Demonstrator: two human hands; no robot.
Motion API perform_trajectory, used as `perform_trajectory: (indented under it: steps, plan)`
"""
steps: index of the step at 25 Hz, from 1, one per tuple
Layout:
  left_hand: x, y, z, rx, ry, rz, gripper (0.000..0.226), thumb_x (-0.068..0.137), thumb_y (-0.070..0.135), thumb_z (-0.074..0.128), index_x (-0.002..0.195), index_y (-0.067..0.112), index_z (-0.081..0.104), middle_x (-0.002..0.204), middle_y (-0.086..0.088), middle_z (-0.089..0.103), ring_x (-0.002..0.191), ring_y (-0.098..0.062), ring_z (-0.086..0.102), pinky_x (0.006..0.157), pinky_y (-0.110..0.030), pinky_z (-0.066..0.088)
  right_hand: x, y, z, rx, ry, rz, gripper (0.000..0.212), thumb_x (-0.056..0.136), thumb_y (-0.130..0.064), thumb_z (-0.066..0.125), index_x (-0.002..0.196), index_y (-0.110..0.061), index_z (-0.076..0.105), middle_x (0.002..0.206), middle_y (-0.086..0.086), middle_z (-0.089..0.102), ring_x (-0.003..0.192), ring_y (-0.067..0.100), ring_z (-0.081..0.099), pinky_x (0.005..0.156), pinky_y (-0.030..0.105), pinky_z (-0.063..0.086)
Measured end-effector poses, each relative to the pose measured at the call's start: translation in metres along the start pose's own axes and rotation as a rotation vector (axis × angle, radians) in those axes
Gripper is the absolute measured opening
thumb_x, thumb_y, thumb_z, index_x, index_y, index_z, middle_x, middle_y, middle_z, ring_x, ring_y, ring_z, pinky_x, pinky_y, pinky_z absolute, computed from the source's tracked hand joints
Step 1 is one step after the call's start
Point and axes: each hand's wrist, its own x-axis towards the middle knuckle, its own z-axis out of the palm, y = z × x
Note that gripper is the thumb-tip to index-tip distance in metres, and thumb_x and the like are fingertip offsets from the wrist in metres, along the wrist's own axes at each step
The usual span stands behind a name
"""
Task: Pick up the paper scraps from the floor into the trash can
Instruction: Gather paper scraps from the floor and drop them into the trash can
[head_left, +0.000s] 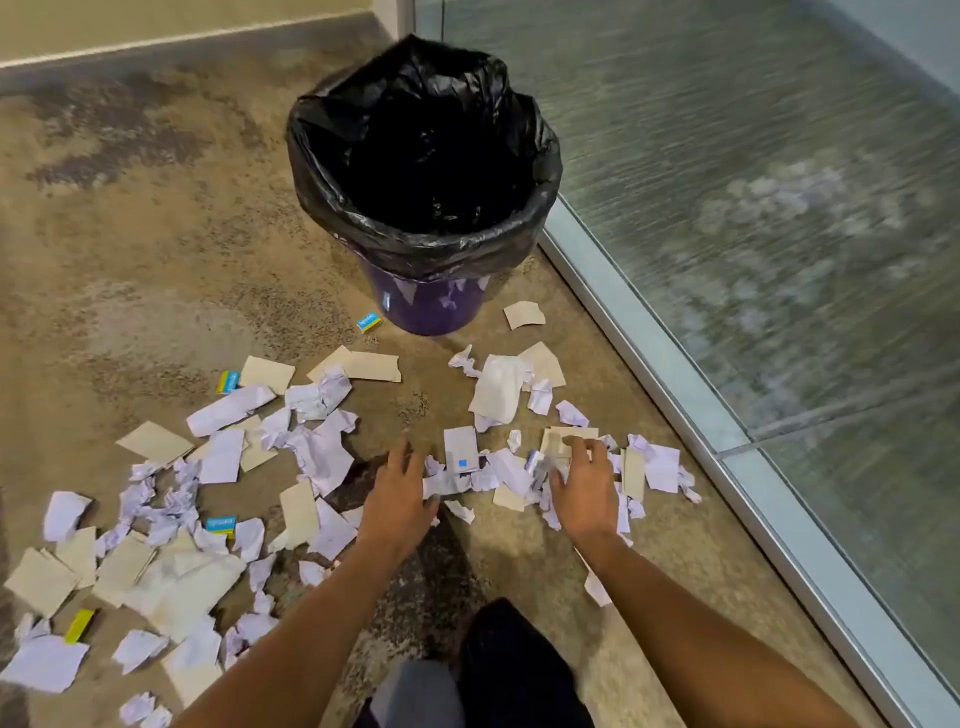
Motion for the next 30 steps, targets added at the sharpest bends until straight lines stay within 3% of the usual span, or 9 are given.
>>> perform_trajectory:
  steps: [4,6,9,14,19,21,25,27,30]
  plan:
    - [0.021,0.01,0.026,0.065,-0.138,-0.011,0.083,0.089,0.031,0.061,0.149,0.035,0.003,0.157,-0.001,-0.019,0.142,-0.04,0.011,0.104,-0.06,0.035,0.019,0.015,0.017,-0.1,-0.115,0.146,0.071,0.082,-0.053,0.062,0.143,-0.027,0.033,0.153,0.013,0.021,0.133,0.042,0.031,0.102,0.054,0.034]
    - [0.031,0.015,0.035,0.055,-0.203,-0.049,0.088,0.088,0.029,0.062,0.146,0.043,-0.003,0.156,0.002,-0.024,0.143,-0.041,0.007,0.106,-0.062,0.031,0.026,0.021,0.026,-0.119,-0.189,0.19,0.086,0.077,-0.067,0.059,0.147,-0.037,0.02,0.158,0.008,0.006,0.141,0.04,0.015,0.105,0.06,0.027]
    - [0.043,0.022,0.041,0.061,-0.263,-0.096,0.103,0.082,0.027,0.07,0.143,0.049,-0.01,0.155,0.001,-0.026,0.142,-0.045,0.01,0.106,-0.062,0.031,0.037,0.023,0.035,-0.113,-0.269,0.19,0.1,0.067,-0.075,0.06,0.147,-0.043,0.009,0.159,0.009,-0.003,0.142,0.042,0.009,0.105,0.063,0.026]
    - [0.049,0.041,0.056,0.219,-0.219,-0.149,0.108,0.085,0.016,0.067,0.14,0.051,-0.019,0.155,-0.004,-0.028,0.14,-0.047,0.012,0.095,-0.049,0.047,0.029,0.013,0.045,-0.161,-0.258,-0.055,0.09,0.067,-0.069,0.065,0.144,-0.041,0.028,0.157,0.011,0.009,0.139,0.039,0.017,0.099,0.058,0.034]
    - [0.045,0.051,0.063,0.26,-0.166,-0.018,0.081,0.092,-0.002,0.044,0.149,0.037,0.001,0.158,-0.008,-0.015,0.135,-0.036,0.023,0.09,-0.035,0.049,0.019,0.004,0.051,-0.12,-0.084,-0.178,0.072,0.058,-0.02,0.088,0.122,-0.031,0.059,0.141,0.014,0.041,0.117,0.037,0.045,0.085,0.044,0.051]
    - [0.043,0.051,0.064,0.286,-0.147,-0.004,0.078,0.092,-0.005,0.041,0.15,0.033,0.007,0.159,-0.01,-0.007,0.135,-0.036,0.024,0.089,-0.034,0.049,0.017,0.004,0.05,-0.04,-0.052,-0.174,0.06,0.062,-0.005,0.083,0.115,-0.027,0.064,0.134,0.015,0.045,0.117,0.035,0.044,0.079,0.039,0.053]
    - [0.044,0.041,0.064,0.25,-0.078,0.016,0.056,0.09,0.0,0.051,0.139,0.026,0.041,0.155,-0.009,0.019,0.133,-0.035,0.031,0.092,-0.036,0.049,0.019,0.006,0.043,0.124,0.017,-0.155,0.048,0.071,0.01,0.07,0.11,-0.017,0.067,0.123,0.017,0.046,0.113,0.032,0.05,0.086,0.031,0.047]
    - [0.048,0.037,0.059,0.178,0.013,0.028,0.05,0.084,-0.001,0.06,0.127,0.023,0.056,0.145,-0.009,0.039,0.127,-0.032,0.043,0.09,-0.035,0.053,0.02,0.003,0.036,0.212,0.021,-0.12,0.046,0.076,0.01,0.065,0.112,-0.017,0.065,0.124,0.014,0.044,0.115,0.027,0.049,0.09,0.026,0.042]
    - [0.051,0.042,0.038,0.045,0.202,0.092,0.039,0.068,-0.013,0.069,0.099,0.009,0.072,0.105,-0.015,0.068,0.088,-0.028,0.067,0.07,-0.032,0.058,0.02,-0.005,0.019,0.312,0.14,-0.075,0.042,0.08,0.008,0.065,0.111,-0.02,0.065,0.122,0.008,0.046,0.113,0.017,0.05,0.092,0.024,0.046]
